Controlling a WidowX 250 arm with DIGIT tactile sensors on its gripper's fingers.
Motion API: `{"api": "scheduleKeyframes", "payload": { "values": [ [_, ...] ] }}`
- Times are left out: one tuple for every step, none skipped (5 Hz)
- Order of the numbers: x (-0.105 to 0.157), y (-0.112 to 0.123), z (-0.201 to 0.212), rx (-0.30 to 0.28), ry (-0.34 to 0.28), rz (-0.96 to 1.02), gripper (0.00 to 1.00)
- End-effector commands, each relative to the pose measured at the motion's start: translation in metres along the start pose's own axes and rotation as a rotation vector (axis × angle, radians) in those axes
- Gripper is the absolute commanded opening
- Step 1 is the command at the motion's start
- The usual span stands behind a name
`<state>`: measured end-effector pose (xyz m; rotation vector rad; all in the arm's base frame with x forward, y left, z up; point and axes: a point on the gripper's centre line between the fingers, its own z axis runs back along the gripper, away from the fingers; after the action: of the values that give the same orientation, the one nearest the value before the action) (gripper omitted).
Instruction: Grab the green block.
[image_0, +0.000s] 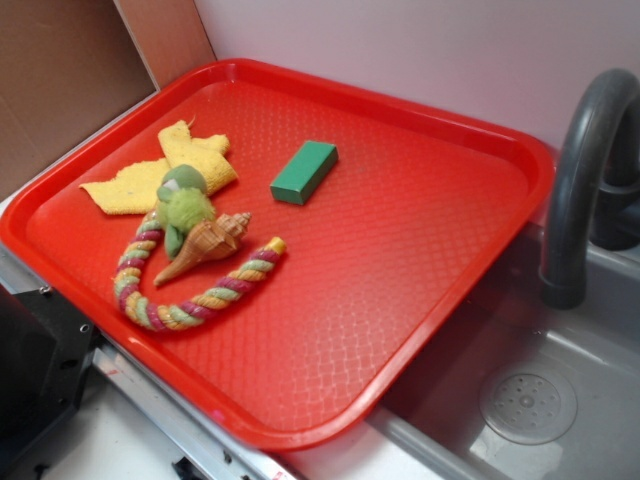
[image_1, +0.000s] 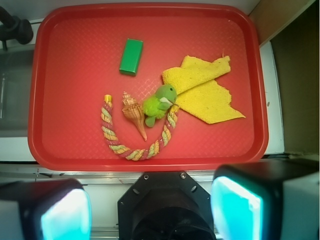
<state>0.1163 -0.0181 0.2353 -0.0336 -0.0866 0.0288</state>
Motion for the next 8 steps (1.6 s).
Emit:
{"api": "scheduleKeyframes", "payload": {
  "values": [
    [0.000,0.000,0.000,0.000,0.000,0.000,1.00],
    [0.024,-0.002,-0.017,0.040,-0.070,0.206,1.00],
    [0.049,-0.005,-0.036,0.027,-0.098,0.327,1.00],
    [0.081,-0.013,-0.057,0.051,-0.197,0.402,1.00],
    [0.111,-0.016,-0.084,0.064,-0.196,0.358,1.00],
    [0.132,-0.021,-0.109,0.023,-0.196,0.323,1.00],
    [0.141,-0.024,-0.136,0.049,-0.154,0.289,1.00],
    [0.141,-0.016,-0.157,0.072,-0.138,0.309,1.00]
  ]
}}
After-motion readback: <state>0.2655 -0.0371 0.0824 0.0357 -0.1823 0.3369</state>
